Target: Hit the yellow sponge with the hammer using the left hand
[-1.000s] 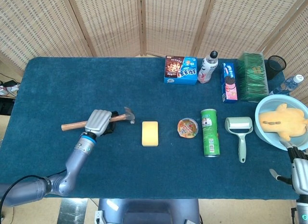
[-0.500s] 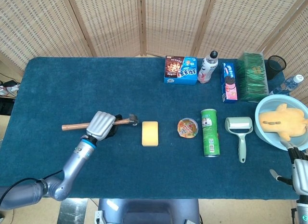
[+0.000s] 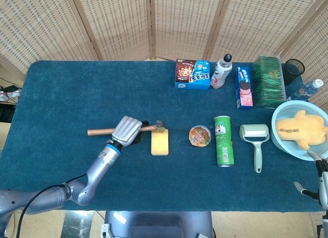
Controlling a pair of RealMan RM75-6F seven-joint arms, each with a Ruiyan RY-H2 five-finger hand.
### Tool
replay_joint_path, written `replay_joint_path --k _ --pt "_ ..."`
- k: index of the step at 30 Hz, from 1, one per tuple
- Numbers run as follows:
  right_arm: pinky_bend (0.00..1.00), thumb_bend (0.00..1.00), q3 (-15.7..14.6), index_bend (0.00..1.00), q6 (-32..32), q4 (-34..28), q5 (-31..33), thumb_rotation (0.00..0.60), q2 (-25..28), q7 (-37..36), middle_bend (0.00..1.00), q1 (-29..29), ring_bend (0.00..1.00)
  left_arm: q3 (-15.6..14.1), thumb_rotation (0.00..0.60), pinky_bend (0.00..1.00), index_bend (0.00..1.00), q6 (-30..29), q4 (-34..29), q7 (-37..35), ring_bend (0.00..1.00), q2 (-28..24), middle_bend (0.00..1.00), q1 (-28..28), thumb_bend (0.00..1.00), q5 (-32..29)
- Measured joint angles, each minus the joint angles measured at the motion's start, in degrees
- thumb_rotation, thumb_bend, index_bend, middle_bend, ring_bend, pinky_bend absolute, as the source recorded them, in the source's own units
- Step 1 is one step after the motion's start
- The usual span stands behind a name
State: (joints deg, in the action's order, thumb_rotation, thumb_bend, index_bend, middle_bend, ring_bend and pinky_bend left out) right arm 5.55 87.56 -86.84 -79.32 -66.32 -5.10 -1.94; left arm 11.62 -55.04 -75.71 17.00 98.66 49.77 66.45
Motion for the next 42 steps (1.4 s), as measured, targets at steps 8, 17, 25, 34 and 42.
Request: replay_joint_path --k 8,17,25,34,42 --pt "0.28 0.18 -0.1 0.17 0.5 0.1 -0.1 0.600 0.0 -0.5 0.23 -0.7 0.30 -1.2 0.600 0.69 0.59 2.9 1.8 5.8 0.79 1.9 0.74 1.4 0.64 -2.0" --pt "0.27 0.18 -0.2 0.17 0.9 -0.7 -0.8 0.600 0.1 0.1 0.23 -0.8 0.30 1.0 0.600 0.69 0.59 -2.9 -1.9 4.6 0.79 0.2 0.74 -0.1 0.63 -1.3" --pt "0.27 0.18 -0.1 0.17 0.8 -1.5 -1.2 0.600 0.0 1.2 0.23 -0.5 0.30 1.6 0.600 0.69 0.59 -3.4 -7.6 2.3 0.79 -3.2 0.74 -2.1 0.63 -2.2" --pt "0.27 0.18 0.0 0.17 0.6 -1.5 -1.0 0.600 -0.2 1.3 0.23 -0.5 0.30 1.2 0.600 0.69 0.59 0.5 -11.2 2.6 0.79 -5.7 0.74 -2.5 0.63 -8.1" --pt "0.27 0.18 0.0 0.17 0.4 -0.6 -0.5 0.600 -0.4 0.2 0.23 -0.8 0.30 0.1 0.600 0.69 0.59 2.9 -7.4 7.2 0.79 -3.1 0.74 -0.3 0.63 -11.6"
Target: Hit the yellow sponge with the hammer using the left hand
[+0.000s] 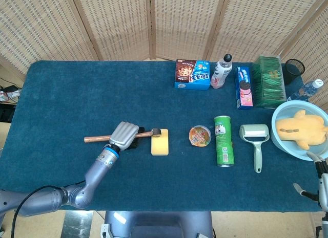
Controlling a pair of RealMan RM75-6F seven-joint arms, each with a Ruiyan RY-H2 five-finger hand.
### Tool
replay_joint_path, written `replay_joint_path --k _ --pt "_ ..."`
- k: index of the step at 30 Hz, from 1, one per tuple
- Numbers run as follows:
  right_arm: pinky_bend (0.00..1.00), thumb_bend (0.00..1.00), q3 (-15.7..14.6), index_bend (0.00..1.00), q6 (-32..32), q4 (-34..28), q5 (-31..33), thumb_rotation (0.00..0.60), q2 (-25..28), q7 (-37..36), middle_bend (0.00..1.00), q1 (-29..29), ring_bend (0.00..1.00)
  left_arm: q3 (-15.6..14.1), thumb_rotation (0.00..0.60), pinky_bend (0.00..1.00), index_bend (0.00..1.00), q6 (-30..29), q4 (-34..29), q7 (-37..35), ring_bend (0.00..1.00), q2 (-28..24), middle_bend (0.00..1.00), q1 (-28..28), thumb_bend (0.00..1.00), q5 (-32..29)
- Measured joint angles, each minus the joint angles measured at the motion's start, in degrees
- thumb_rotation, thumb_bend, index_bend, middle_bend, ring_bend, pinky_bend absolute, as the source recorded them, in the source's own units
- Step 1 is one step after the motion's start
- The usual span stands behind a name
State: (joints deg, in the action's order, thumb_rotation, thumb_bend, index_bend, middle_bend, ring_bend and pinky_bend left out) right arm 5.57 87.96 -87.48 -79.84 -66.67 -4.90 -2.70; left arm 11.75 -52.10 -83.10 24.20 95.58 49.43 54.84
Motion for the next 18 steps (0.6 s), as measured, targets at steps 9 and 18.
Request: replay_joint_path --k 9,18 --pt "0.27 0.18 -0.1 0.17 1.3 0.4 -0.3 0.600 0.2 -1.1 0.23 -1.0 0.30 -0.2 0.600 0.69 0.59 -1.7 -0.4 7.3 0.79 1.2 0.74 2.1 0.62 -4.1" --pt "0.27 0.18 -0.1 0.17 1.4 -0.2 -0.9 0.600 0.3 -0.5 0.23 -0.8 0.30 1.0 0.600 0.69 0.59 -6.2 -4.2 -0.7 0.79 -1.7 0.74 -1.2 0.61 -0.6"
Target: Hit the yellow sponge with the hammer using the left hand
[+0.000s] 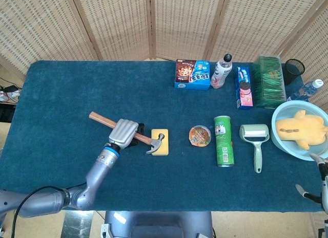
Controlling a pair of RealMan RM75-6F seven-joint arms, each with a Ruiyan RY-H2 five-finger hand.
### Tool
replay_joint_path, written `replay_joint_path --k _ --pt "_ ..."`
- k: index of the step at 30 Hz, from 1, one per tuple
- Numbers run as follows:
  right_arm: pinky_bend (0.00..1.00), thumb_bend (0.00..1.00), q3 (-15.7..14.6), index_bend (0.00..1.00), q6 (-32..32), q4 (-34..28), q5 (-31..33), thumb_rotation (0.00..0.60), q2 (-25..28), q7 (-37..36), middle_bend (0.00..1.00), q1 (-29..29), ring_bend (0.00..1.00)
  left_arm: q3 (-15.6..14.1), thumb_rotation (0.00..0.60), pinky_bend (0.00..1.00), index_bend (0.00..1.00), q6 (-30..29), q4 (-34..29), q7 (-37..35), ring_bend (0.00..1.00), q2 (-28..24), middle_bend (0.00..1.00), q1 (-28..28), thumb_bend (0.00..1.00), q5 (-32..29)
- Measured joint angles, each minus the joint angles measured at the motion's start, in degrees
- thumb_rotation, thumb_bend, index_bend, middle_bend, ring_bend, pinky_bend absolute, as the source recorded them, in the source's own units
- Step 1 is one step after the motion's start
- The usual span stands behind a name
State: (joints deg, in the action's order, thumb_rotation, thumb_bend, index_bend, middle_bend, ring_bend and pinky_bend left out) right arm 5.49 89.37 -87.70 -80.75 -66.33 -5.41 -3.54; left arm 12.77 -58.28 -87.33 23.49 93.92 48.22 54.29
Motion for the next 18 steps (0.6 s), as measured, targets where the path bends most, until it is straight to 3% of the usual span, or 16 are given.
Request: replay_joint_path --k 9,18 --pt "0.27 0.18 0.0 0.17 -1.0 -1.1 -0.7 0.600 -0.2 1.7 0.23 1.0 0.30 -2.4 0.600 0.69 0.59 -0.1 -1.7 -6.3 0.79 -4.4 0.74 -4.7 0.60 2.0" --pt "0.27 0.18 -0.1 0.17 -1.2 -1.4 -0.8 0.600 -0.1 2.2 0.23 1.2 0.30 -3.8 0.600 0.69 0.59 2.6 2.8 -9.4 0.79 -3.6 0.74 -6.4 0.60 0.9"
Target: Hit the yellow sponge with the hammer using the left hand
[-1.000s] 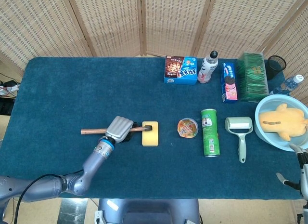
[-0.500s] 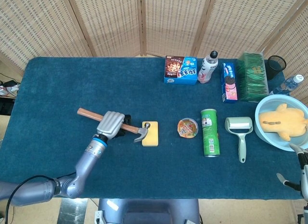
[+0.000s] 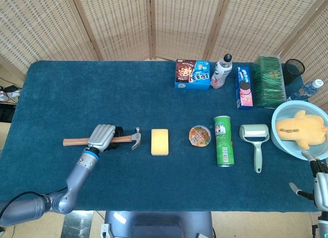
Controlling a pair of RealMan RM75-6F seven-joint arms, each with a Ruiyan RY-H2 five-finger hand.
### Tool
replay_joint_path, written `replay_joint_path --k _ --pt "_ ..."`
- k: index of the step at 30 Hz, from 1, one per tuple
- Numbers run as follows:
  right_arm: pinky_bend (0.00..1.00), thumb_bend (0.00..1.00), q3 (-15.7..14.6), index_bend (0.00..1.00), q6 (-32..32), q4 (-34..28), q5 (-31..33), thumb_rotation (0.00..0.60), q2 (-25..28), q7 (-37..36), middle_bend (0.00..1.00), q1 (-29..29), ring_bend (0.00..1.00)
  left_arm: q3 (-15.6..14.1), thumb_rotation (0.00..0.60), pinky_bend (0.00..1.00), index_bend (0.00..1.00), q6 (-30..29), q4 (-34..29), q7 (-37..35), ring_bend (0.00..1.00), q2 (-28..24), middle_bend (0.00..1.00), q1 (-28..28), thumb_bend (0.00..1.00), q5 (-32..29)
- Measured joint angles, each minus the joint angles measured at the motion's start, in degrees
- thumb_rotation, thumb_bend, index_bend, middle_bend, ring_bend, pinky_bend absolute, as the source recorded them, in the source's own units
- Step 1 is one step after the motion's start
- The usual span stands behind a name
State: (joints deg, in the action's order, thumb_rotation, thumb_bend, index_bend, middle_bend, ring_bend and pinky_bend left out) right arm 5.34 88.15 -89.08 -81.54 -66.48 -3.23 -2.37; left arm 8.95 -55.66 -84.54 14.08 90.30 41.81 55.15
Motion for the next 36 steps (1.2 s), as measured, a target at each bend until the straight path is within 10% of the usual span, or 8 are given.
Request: replay_joint_path --k 9,13,19,36 --pt "0.27 0.18 0.0 0.17 -0.3 0.6 0.3 0.600 -0.1 -0.6 0.23 0.0 0.30 0.7 0.600 0.65 0.58 1.7 5.4 -2.8 0.67 3.3 0.71 0.1 0.45 0.8" --pt "0.27 0.18 0.0 0.17 -0.4 0.8 0.4 0.600 -0.2 -0.8 0.23 0.1 0.31 0.7 0.600 0.45 0.28 2.6 6.5 -3.6 0.32 4.0 0.43 0.4 0.27 2.0" --pt "0.27 0.18 0.2 0.17 -0.8 1.3 0.8 0.600 -0.3 -1.5 0.23 0.2 0.30 0.2 0.600 0.24 0.02 2.7 6.2 -3.6 0.07 3.4 0.19 0.2 0.16 3.7" --pt "0.27 0.18 0.6 0.18 -2.8 1.0 -1.8 0.600 0.2 -0.7 0.24 3.1 0.30 -3.2 0.600 0.21 0.00 -11.2 -6.3 -2.4 0.05 -4.8 0.16 -8.8 0.16 9.7"
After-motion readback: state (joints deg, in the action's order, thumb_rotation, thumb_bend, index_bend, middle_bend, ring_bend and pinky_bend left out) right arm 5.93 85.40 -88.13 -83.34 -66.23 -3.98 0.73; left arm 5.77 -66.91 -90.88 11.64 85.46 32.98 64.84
